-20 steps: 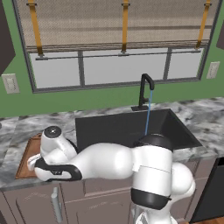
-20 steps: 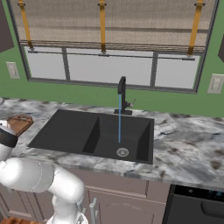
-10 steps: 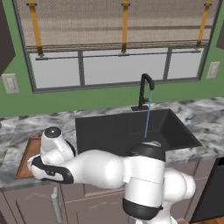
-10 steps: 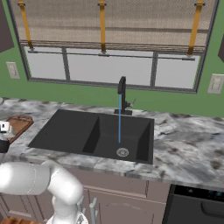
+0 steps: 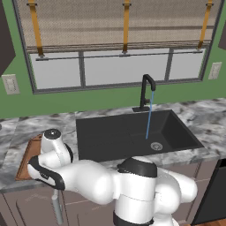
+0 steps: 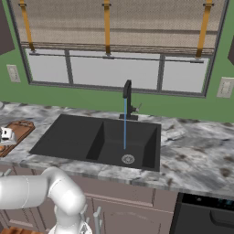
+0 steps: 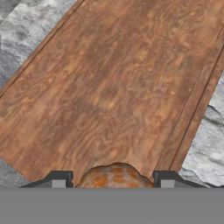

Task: Pick the tangerine from the sink and place it on the cutting board to airdry. Then turn off the sink faucet.

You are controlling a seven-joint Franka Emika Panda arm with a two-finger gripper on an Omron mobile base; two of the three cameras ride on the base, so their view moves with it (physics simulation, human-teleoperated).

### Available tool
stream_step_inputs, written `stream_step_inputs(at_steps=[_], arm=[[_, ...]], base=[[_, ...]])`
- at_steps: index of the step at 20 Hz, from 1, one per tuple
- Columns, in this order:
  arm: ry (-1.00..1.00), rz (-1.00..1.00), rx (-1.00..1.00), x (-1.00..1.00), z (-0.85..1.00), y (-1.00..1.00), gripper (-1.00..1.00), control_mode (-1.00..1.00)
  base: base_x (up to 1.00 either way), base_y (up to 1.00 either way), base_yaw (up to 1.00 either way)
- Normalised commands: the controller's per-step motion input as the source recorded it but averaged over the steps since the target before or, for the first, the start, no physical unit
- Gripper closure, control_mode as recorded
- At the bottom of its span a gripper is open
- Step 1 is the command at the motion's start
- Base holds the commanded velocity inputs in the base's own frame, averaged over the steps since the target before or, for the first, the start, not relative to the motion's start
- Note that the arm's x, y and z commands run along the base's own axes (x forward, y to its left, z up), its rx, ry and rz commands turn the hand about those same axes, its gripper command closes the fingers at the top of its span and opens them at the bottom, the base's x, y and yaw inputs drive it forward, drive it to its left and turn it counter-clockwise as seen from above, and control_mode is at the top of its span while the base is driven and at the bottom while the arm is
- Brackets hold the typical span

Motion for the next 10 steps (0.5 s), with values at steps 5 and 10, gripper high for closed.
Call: stream_step_inputs(at_steps=[5, 10], arm=[[0.03, 0.0, 0.0, 0.1, -0.14, 0.1, 1.0, -1.0], [0.03, -0.01, 0.0, 0.09, -0.14, 0.09, 1.0, -1.0]], base=[[0.0, 0.0, 0.0], [0.0, 0.0, 0.0]])
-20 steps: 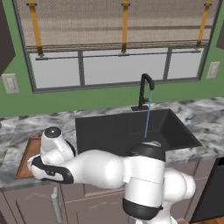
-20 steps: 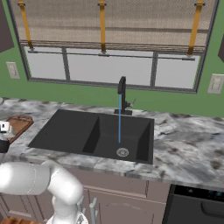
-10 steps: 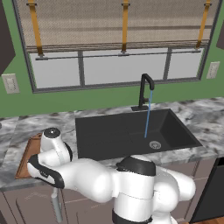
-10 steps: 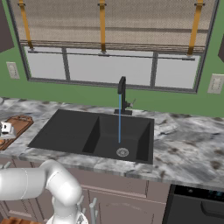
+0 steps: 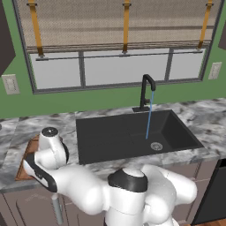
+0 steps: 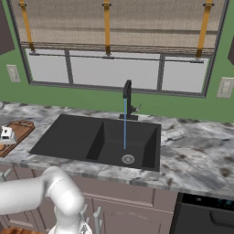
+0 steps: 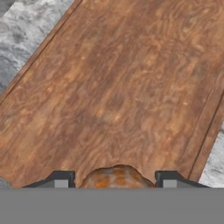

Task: Pick the tangerine from the sink and place it on the cutting board to airdry. Then turn off the sink faucet.

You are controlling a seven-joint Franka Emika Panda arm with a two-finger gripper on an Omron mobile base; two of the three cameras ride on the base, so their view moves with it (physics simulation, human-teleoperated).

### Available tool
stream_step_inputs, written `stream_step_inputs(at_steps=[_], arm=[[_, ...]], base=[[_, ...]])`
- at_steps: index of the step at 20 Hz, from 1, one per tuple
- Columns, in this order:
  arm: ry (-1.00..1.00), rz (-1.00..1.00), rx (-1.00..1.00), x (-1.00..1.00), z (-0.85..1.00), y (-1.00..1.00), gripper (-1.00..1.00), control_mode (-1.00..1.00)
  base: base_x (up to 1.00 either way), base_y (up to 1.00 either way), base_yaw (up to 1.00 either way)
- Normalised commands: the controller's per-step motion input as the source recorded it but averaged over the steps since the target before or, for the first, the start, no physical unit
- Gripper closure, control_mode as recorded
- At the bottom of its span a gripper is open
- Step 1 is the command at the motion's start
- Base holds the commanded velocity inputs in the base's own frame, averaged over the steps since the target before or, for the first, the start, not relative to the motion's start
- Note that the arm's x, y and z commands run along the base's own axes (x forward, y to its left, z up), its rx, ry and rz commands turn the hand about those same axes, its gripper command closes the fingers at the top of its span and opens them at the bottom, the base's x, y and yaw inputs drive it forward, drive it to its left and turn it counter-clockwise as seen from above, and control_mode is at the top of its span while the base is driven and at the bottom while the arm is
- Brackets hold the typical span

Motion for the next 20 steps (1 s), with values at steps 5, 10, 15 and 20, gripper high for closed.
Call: stream_step_inputs(at_steps=[5, 10, 15, 20], arm=[[0.02, -0.01, 0.0, 0.08, -0.14, 0.14, -1.0, -1.0], [0.0, 0.0, 0.0, 0.0, 0.02, 0.01, -1.0, -1.0], [-0.02, 0.0, 0.0, 0.0, 0.21, 0.0, -1.0, -1.0], [-0.01, 0.0, 0.0, 0.0, 0.25, 0.0, -1.0, -1.0]], base=[[0.0, 0.0, 0.0], [0.0, 0.0, 0.0], [0.0, 0.0, 0.0], [0.0, 0.0, 0.0]])
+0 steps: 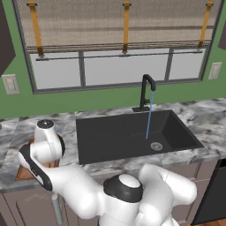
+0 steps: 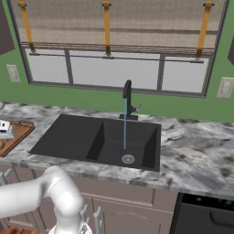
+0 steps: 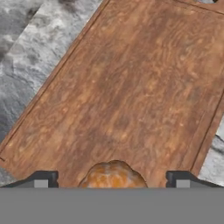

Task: Pick the tangerine from the sink and place it on the cutting board to airdry. Then turn off the sink faucet.

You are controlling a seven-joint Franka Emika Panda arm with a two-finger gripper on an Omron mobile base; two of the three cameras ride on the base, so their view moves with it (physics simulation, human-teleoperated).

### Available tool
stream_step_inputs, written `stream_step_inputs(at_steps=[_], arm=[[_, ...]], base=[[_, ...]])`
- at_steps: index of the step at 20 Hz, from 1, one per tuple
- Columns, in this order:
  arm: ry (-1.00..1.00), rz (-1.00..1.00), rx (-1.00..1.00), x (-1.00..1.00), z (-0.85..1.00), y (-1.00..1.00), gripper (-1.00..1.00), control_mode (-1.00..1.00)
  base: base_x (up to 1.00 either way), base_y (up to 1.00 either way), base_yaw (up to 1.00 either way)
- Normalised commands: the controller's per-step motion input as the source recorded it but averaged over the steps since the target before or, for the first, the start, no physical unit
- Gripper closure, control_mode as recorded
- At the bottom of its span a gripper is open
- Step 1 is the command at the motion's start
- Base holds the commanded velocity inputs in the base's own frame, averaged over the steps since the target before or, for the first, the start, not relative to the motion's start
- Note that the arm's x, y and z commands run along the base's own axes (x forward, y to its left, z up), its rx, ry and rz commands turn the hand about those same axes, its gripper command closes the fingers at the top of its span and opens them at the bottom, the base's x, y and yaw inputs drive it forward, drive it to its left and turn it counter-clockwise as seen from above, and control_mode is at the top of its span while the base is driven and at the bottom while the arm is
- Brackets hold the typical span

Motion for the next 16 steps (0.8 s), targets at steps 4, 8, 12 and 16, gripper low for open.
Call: stream_step_inputs(at_steps=[4, 8, 12, 16], arm=[[-0.05, 0.0, 0.0, -0.07, 0.37, -0.01, -1.0, -1.0], [-0.09, 0.0, 0.0, -0.2, 0.33, -0.08, -1.0, -1.0], [-0.11, 0.0, 0.0, -0.3, 0.25, -0.22, -1.0, -1.0], [-0.11, 0.0, 0.03, -0.31, 0.21, -0.5, -1.0, -1.0]], base=[[0.0, 0.0, 0.0], [0.0, 0.0, 0.0], [0.0, 0.0, 0.0], [0.0, 0.0, 0.0]])
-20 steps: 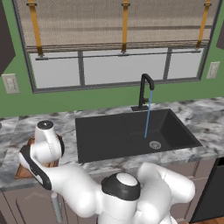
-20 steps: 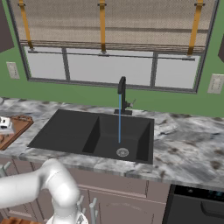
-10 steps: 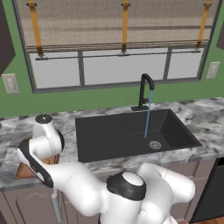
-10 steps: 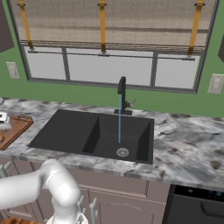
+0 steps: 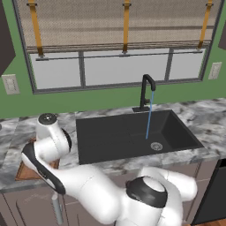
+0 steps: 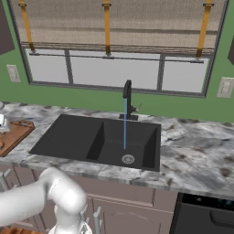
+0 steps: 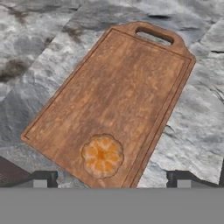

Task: Pick the tangerine from the sink and place it on the cutting board to airdry. Then turn off the sink faucet.

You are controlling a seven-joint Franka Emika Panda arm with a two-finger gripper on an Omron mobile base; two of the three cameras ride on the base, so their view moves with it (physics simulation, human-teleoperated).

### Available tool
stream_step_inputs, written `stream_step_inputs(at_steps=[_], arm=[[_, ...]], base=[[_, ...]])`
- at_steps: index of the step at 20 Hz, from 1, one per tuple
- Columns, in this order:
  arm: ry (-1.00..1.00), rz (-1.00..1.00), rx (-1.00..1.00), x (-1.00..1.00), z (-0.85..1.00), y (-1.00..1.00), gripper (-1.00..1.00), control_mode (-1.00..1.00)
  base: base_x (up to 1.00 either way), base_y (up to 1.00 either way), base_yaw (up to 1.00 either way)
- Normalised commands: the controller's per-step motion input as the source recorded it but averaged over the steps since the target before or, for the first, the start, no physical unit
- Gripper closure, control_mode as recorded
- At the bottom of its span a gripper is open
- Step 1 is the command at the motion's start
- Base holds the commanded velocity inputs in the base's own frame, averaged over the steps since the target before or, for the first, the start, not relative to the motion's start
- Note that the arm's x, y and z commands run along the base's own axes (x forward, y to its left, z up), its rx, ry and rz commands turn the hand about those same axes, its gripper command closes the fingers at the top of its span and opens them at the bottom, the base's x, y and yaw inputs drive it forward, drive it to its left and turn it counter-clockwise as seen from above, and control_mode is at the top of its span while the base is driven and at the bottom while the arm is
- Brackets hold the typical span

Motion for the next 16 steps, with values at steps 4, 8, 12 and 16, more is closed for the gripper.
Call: stream_step_inputs(at_steps=[4, 8, 12, 16], arm=[[-0.12, 0.0, 0.05, -0.28, 0.33, -0.66, -1.0, -1.0], [-0.12, 0.0, 0.06, -0.21, 0.5, -0.67, -1.0, -1.0], [-0.09, 0.0, 0.07, -0.08, 0.61, -0.56, -1.0, -1.0], [-0.05, 0.0, 0.09, -0.03, 0.59, -0.57, -1.0, -1.0]], base=[[0.0, 0.0, 0.0], [0.0, 0.0, 0.0], [0.0, 0.0, 0.0], [0.0, 0.0, 0.0]])
